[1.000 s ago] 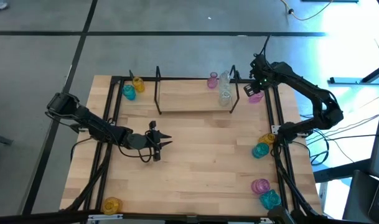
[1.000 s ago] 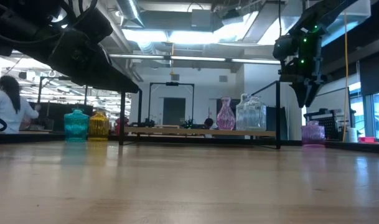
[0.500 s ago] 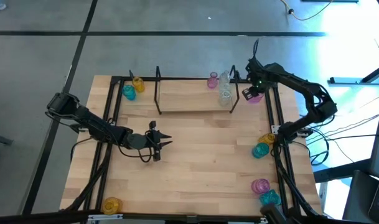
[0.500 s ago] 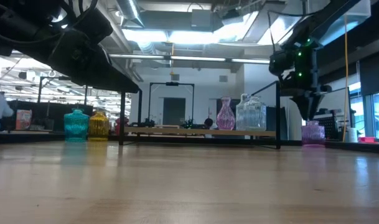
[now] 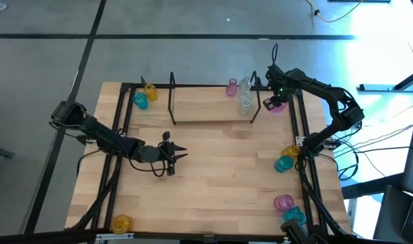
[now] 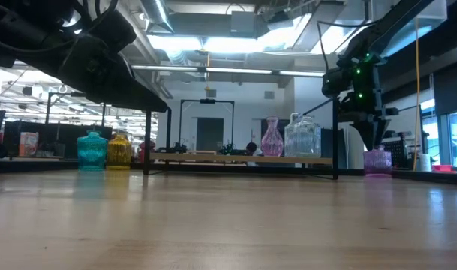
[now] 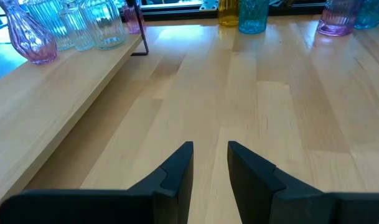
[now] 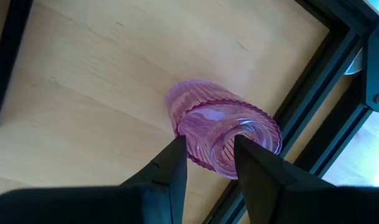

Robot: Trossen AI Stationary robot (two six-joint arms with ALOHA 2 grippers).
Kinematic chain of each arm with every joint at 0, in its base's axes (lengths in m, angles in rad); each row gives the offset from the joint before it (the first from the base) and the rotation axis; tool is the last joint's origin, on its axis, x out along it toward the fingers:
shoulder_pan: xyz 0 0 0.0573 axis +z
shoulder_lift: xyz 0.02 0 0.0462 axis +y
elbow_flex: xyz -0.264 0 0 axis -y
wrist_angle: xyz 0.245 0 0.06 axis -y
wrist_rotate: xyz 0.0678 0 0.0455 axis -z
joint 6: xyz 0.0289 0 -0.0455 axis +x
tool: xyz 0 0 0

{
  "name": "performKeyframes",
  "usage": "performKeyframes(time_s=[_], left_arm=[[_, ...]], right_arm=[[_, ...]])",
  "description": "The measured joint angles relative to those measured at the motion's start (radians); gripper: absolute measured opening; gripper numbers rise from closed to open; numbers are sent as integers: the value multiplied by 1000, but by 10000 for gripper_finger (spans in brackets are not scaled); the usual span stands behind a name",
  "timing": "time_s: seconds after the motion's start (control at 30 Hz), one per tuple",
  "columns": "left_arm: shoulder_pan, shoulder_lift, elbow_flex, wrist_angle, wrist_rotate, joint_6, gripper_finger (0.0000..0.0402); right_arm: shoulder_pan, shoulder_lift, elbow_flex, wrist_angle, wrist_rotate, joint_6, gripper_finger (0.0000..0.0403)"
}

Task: Sort vases onto shelf
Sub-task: Put the top violet vase aligned with the other violet vase on the shelf

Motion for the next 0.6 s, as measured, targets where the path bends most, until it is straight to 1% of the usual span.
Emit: performKeyframes(time_s=[0.1,0.17,0.4,0.43,0.6], left_arm=[[0,0,0,0,0,0,92],[0,0,0,0,0,0,92],[0,0,0,0,-2,0,92],[0,0,0,0,-3,0,92],[0,0,0,0,-4,0,92]], right_arm=[[0,0,0,-1,-1,-3,110],[0,0,0,-3,0,-8,94],[0,0,1,-8,0,-59,11],[0,-1,1,-8,0,-63,7],[0,0,1,-9,32,-87,13]])
